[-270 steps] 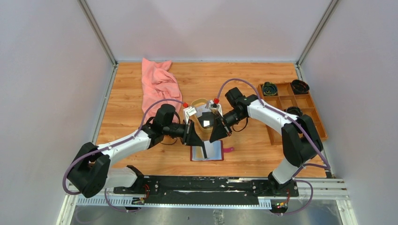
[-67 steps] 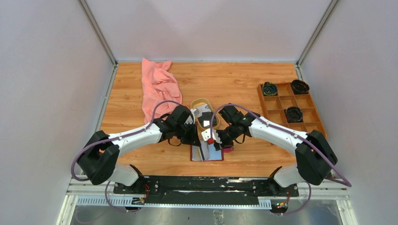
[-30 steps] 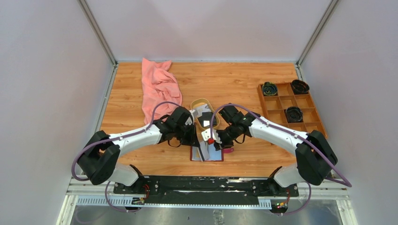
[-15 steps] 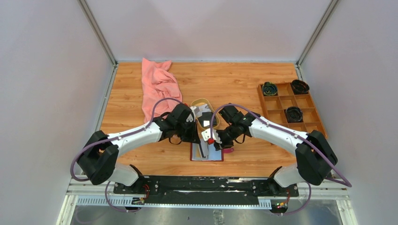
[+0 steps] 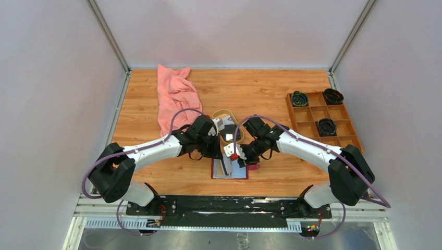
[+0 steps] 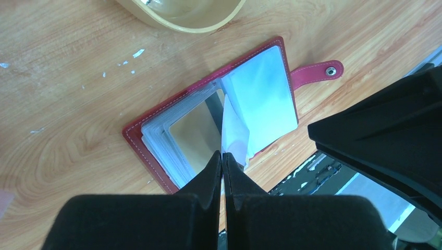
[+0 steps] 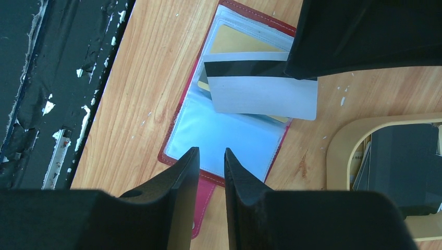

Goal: Put the credit cards into the card holder
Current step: Insert the credit card into the card holder.

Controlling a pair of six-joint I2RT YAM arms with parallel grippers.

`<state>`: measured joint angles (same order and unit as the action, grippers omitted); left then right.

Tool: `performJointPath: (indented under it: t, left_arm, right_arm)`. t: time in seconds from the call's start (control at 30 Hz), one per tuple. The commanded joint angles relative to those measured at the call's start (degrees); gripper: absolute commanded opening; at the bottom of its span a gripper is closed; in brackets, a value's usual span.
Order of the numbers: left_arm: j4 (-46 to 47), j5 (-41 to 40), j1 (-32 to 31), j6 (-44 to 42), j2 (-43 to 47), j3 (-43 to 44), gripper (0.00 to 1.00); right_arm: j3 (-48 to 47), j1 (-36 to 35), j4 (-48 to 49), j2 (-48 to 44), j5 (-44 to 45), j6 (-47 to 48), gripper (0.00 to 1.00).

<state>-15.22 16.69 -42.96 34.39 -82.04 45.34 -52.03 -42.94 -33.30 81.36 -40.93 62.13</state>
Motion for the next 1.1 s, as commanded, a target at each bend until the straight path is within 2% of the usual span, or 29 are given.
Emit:
performJointPath:
  t: [0.0,0.6,1.07]
  left_arm:
    - [2.5,0.3,-0.5,-2.0,-0.3,-1.0,0.00]
    - [8.8,4.0,-0.5,-0.9,-0.8,-3.5,0.00]
    - [2.3,-5.6,-0.5,-2.7,1.0,-1.1,0.00]
  right_arm:
    - [-0.7,0.9,-1.9,-1.0,-1.3,0.1,0.28]
    - [-0.7,1.1,-2.0,-1.1,-1.4,0.1,0.28]
    - [-0.7,1.4,-2.0,-1.4,-1.6,0.1,0.28]
